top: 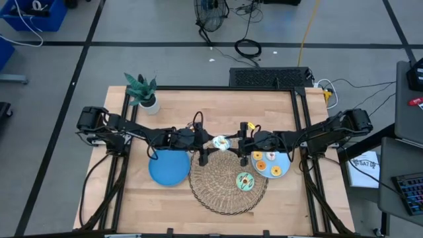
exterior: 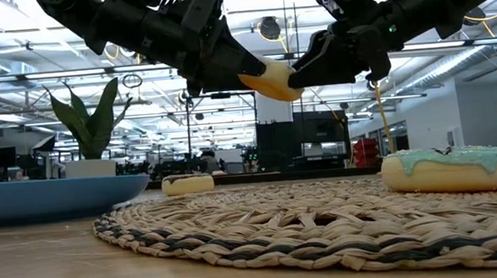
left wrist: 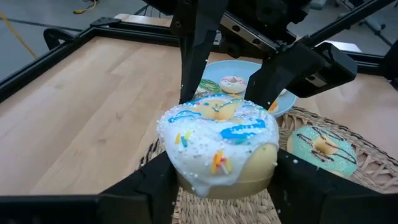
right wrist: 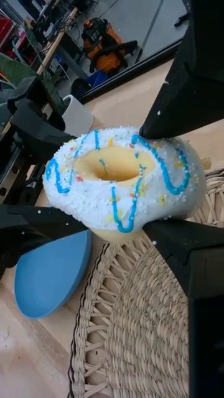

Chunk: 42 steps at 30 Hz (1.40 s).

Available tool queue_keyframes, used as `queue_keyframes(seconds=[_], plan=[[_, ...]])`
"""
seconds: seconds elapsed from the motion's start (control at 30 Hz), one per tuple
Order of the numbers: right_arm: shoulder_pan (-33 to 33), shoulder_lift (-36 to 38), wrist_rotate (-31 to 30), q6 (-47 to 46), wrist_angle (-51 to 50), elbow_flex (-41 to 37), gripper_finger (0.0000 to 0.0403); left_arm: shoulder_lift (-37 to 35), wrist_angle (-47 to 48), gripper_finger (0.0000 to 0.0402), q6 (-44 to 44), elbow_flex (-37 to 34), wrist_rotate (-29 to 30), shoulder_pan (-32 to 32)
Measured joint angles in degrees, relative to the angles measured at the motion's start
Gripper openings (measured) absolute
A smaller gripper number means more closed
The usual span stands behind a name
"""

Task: Pick & Place donuts
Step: Put the large white donut on the blue plate

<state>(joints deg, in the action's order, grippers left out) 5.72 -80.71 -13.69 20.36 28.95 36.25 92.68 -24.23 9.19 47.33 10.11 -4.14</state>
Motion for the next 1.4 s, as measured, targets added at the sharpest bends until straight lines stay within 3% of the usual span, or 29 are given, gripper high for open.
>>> queue_keyframes(seconds=[0.3,0.67,0.9,1.07,1.23,1.4], plan=[[0.0,0.0,-3.6,-3.0,0.7,0.0,0.0219,0.0,-0.1,0.0206,0.0,0.0,0.5,0.0],[2.5,5.7,-4.3,-6.3,-7.8,0.0,0.0337,-0.4,0.6,0.0205,-6.1,0.0,2.0,0.0],[5.5,14.2,-4.3,-6.9,-18.2,0.0,0.0356,-7.0,13.5,0.0204,-9.5,-0.1,2.4,-0.1],[6.4,19.1,-4.3,-10.9,-20.9,-0.2,0.0353,-13.7,32.1,0.0195,-2.1,-0.1,1.8,-2.2],[6.4,22.5,-4.2,-12.2,-20.1,-3.9,0.0356,-19.0,51.9,0.0192,14.6,-0.1,1.8,-7.0],[6.4,24.7,-4.2,-12.6,-16.3,-7.7,0.0356,-23.1,58.3,0.0198,26.4,-1.2,12.2,-16.0]])
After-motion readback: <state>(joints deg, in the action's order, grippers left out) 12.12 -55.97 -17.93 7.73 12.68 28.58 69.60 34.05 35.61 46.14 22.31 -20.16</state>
